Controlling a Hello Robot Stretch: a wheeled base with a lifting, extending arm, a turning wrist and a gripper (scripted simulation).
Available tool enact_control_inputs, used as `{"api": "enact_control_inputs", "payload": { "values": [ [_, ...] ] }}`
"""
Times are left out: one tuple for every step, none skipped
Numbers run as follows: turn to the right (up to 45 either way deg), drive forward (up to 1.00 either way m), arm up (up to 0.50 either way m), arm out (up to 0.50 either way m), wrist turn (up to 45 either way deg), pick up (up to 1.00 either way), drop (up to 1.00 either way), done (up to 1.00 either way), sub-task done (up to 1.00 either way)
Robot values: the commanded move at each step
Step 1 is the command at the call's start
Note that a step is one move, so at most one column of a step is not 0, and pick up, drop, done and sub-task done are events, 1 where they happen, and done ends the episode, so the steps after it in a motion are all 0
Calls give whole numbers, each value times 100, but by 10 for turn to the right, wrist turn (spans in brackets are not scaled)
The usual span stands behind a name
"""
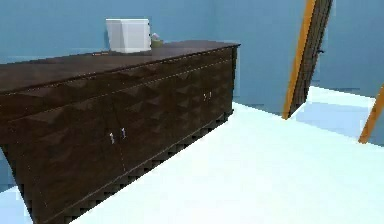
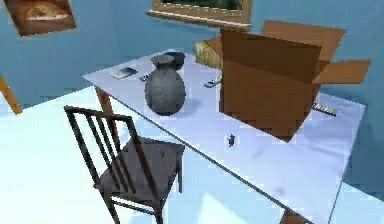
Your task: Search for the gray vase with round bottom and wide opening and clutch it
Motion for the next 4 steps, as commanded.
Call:
{"api": "enact_control_inputs", "payload": {
  "values": [
    [450,0,0,0,0,0,0,0,0],
    [0,50,0,0,0,0,0,0,0],
    [-210,0,0,0,0,0,0,0,0],
    [0,0,50,0,0,0,0,0,0]
  ]
}}
